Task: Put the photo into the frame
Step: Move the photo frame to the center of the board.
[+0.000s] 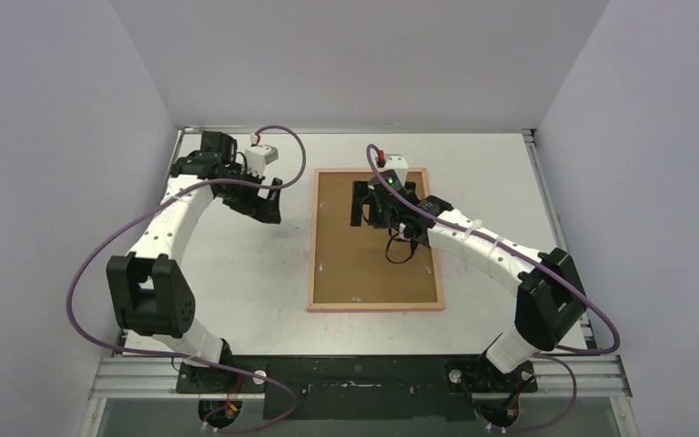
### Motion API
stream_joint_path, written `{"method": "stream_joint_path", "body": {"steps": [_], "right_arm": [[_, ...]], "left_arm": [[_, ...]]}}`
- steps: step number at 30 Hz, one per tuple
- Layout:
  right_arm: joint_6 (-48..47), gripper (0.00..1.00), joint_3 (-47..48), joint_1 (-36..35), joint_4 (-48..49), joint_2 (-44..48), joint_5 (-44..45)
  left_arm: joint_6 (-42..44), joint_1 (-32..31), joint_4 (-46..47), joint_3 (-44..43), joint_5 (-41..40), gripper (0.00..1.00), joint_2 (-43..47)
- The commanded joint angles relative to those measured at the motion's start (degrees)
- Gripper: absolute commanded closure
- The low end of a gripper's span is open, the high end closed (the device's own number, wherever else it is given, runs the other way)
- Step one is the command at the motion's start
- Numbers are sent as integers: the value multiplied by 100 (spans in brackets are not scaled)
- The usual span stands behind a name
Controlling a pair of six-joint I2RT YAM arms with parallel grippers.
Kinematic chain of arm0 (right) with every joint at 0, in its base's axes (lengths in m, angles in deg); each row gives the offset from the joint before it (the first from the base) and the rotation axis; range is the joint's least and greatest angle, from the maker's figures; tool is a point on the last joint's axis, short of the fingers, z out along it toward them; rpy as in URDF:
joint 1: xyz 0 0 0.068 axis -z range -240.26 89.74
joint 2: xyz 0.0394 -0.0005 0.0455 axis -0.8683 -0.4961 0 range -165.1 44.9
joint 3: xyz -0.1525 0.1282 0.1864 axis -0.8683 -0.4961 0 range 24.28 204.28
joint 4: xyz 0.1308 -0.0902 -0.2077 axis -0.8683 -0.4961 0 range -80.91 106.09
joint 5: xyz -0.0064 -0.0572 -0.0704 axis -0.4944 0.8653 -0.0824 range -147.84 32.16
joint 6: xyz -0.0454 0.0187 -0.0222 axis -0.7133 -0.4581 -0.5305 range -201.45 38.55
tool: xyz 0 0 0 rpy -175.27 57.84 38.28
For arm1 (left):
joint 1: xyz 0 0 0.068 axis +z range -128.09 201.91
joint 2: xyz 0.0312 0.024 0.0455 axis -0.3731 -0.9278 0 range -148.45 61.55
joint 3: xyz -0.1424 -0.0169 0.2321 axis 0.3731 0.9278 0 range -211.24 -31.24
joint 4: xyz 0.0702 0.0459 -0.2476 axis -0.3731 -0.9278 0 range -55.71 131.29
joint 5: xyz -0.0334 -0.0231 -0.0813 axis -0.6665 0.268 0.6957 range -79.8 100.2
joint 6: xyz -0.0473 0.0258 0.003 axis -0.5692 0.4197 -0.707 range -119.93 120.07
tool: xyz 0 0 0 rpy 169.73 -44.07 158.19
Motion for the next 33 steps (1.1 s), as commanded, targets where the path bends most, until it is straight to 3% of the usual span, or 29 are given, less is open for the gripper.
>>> {"method": "stream_joint_path", "body": {"steps": [1, 9, 14, 18, 20, 26, 33], "right_arm": [[-1, 2, 238, -31, 290, 4, 50], [-111, 6, 552, 92, 837, -539, -872], [-121, 3, 1062, 894, 854, -881, -1215], [-376, 0, 1505, 1385, 461, -1093, -589], [-473, 5, 1518, 1617, 328, -1137, -232], [-330, 7, 740, 2485, 644, -1114, -480], [-252, 4, -335, 2625, 868, -701, -800]], "left_arm": [[-1409, -167, 615, -13, 756, 6, -434], [-2443, -537, 1633, 264, 867, 24, -1198], [-2824, -749, 2052, 314, 739, 40, -1703], [-2859, -917, 2230, 243, 439, 44, -1928], [-2800, -979, 2137, 126, 284, 44, -2078], [-2719, -1097, 1915, -95, 124, 46, -2436], [-2743, -1127, 2003, -10, 97, 49, -2499]]}}
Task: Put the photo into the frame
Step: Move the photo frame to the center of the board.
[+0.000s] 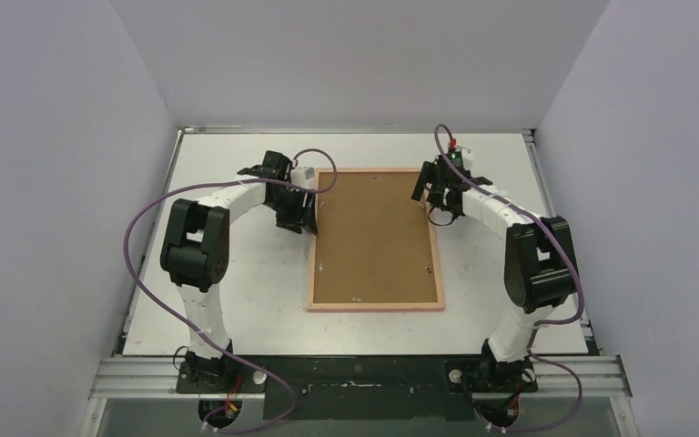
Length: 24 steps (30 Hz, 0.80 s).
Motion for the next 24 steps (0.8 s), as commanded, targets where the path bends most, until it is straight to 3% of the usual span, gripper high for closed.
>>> {"method": "stream_joint_path", "body": {"steps": [1, 8, 24], "right_arm": [[57, 3, -571, -73, 282, 566, -224], [72, 2, -1354, 67, 515, 1005, -691], [93, 3, -1994, 66, 812, 1261, -1003]], "left_arm": [[-7, -27, 190, -139, -60, 50, 16], [6, -40, 239, -29, -124, 65, -24], [-5, -47, 655, 350, -143, 74, -2]]}}
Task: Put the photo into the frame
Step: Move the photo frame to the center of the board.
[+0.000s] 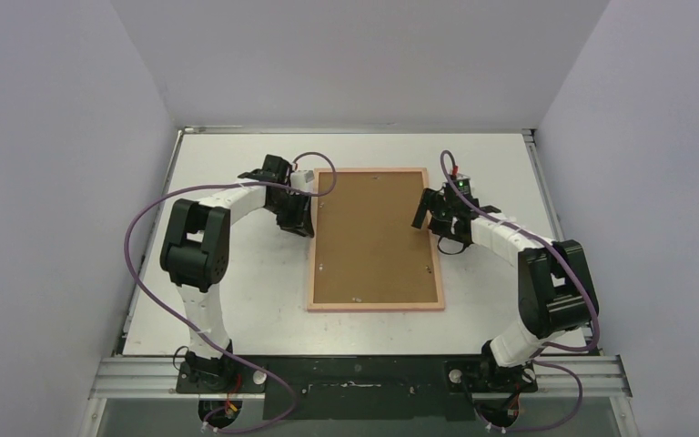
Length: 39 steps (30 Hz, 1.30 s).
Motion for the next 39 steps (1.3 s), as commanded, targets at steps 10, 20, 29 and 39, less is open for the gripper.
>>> {"method": "stream_joint_path", "body": {"steps": [10, 20, 29, 39], "right_arm": [[126, 3, -181, -34, 460, 200, -195], [470, 4, -720, -502, 632, 510, -254], [633, 3, -816, -837, 560, 820, -228], [-20, 0, 361, -471, 189, 214, -32]], "left_arm": [[191, 15, 269, 488, -269, 85, 211], [417, 308, -26, 933, -167, 88, 669], [431, 599, -232, 1046, 303, 88, 1219], [219, 735, -67, 34, 890, 64, 714]]}}
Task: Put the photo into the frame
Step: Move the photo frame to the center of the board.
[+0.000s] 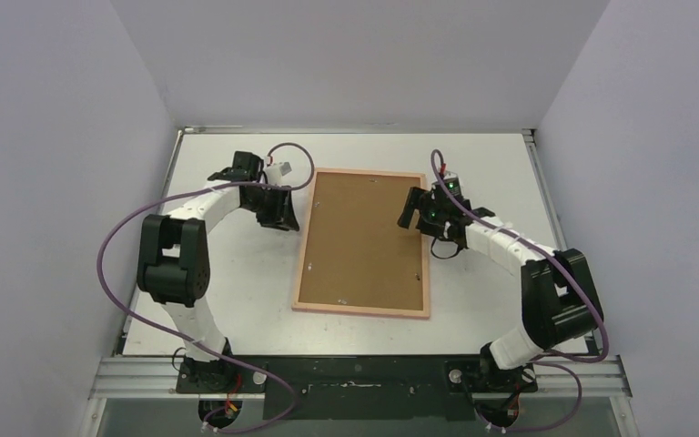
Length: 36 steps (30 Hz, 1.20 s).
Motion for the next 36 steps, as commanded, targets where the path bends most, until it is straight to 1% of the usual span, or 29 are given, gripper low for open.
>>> {"method": "stream_joint_path", "body": {"steps": [1, 2, 7, 12, 19, 21, 24, 28, 32, 36], "right_arm": [[-358, 0, 741, 162, 120, -342, 152], [-414, 4, 818, 186, 148, -446, 144], [-595, 6, 1176, 320, 267, -930, 141], [-648, 7, 1329, 402, 388, -1301, 49], [-543, 7, 1224, 402, 580, -1345, -151], [-474, 7, 1151, 389, 657, -1320, -253], [-383, 7, 1083, 331, 709, -1271, -339], [-314, 7, 1031, 211, 733, -1216, -376], [-209, 7, 948, 92, 824, -1179, -451], [-90, 7, 903, -116, 878, -1161, -510]], "left_arm": [[-40, 23, 161, -742, 440, 60, -441], [-37, 29, 163, -853, 453, 58, -562], [50, 99, 151, -1119, 542, 54, -989], [66, 116, 160, -1185, 683, 55, -1214], [16, 5, 380, -964, 792, 57, -1165], [-13, -23, 383, -956, 844, 60, -1205], [-77, -60, 439, -883, 907, 68, -1219], [-92, -72, 501, -694, 879, 75, -1142], [-85, -74, 539, -345, 851, 82, -924], [-94, -58, 481, 38, 1040, 86, -673]]}}
